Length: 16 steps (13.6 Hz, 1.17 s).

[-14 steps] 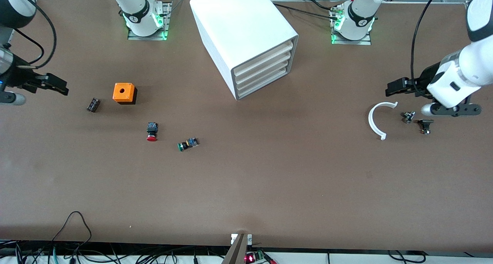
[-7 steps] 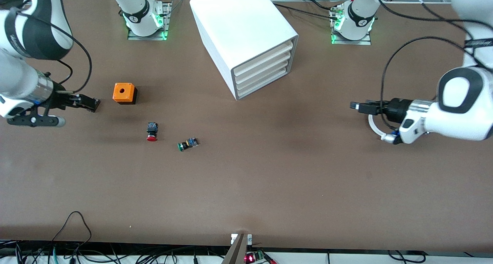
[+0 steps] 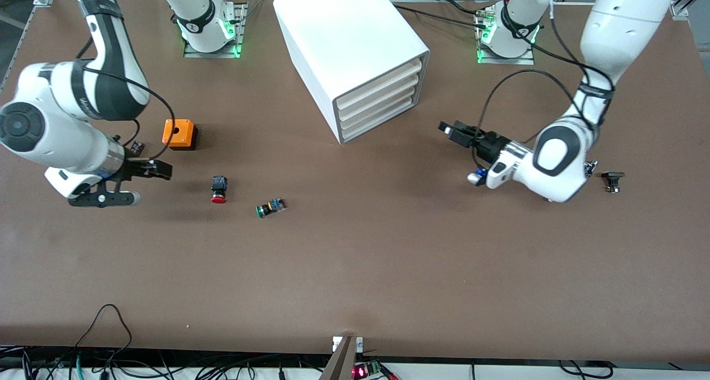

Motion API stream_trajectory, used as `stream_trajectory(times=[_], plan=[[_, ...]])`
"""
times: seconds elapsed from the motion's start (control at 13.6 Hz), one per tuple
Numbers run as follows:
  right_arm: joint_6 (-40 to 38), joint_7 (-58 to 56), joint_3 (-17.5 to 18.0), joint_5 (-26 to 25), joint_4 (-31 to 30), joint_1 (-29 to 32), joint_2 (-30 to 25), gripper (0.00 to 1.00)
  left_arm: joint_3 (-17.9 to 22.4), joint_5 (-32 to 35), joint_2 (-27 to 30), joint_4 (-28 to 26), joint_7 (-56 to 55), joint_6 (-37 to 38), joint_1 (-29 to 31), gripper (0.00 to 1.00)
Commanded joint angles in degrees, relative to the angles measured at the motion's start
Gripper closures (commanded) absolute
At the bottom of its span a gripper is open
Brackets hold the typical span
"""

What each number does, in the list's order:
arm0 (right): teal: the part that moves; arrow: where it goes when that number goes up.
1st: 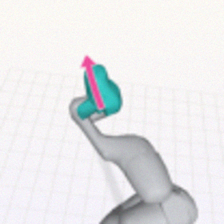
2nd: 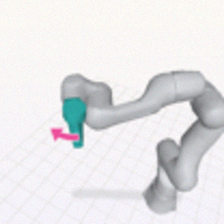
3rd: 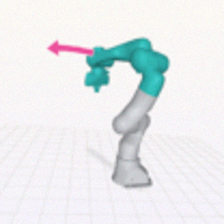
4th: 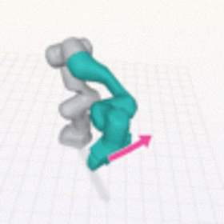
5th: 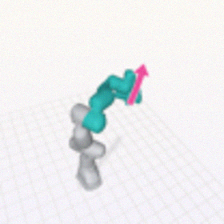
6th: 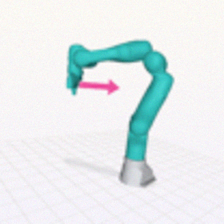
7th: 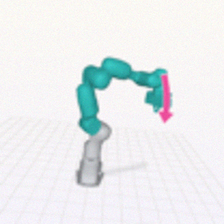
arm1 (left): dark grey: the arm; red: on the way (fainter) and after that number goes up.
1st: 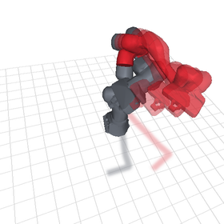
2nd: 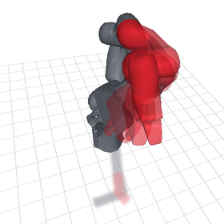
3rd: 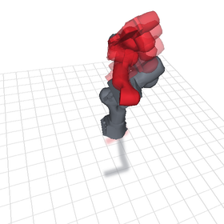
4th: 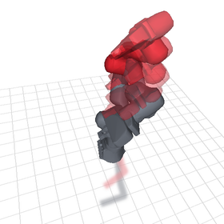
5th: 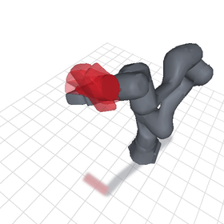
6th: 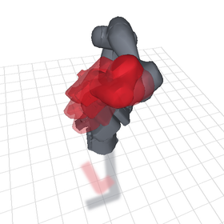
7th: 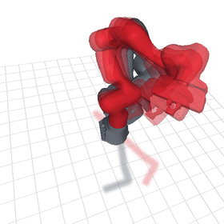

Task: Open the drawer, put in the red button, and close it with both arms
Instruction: 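Reach the left gripper to the drawer handle while the right gripper reaches the red button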

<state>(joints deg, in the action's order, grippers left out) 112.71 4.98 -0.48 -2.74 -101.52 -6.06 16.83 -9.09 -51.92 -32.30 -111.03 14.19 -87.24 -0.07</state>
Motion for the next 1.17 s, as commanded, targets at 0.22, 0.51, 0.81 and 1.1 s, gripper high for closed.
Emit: stream_trajectory(times=[0.22,0.51,0.81,1.1], plan=[[8.39,7.24,4.35,0.72,-5.61,-0.01,2.24,0.01,-10.49,-4.24,3.29,-9.89,7.35,-13.81,-0.90,0.00],[16.99,7.33,4.70,0.81,-11.41,0.08,3.90,0.01,-13.06,-6.18,4.43,-11.14,7.34,-16.30,-0.81,0.00],[26.31,7.33,4.70,0.72,-18.00,0.08,4.96,0.01,-14.99,-6.18,6.63,-11.14,7.78,-16.03,-0.37,0.00],[27.29,7.33,4.79,0.72,-18.01,0.08,6.98,0.01,-16.40,-6.27,6.55,-12.62,9.98,-17.44,-0.46,0.05]])
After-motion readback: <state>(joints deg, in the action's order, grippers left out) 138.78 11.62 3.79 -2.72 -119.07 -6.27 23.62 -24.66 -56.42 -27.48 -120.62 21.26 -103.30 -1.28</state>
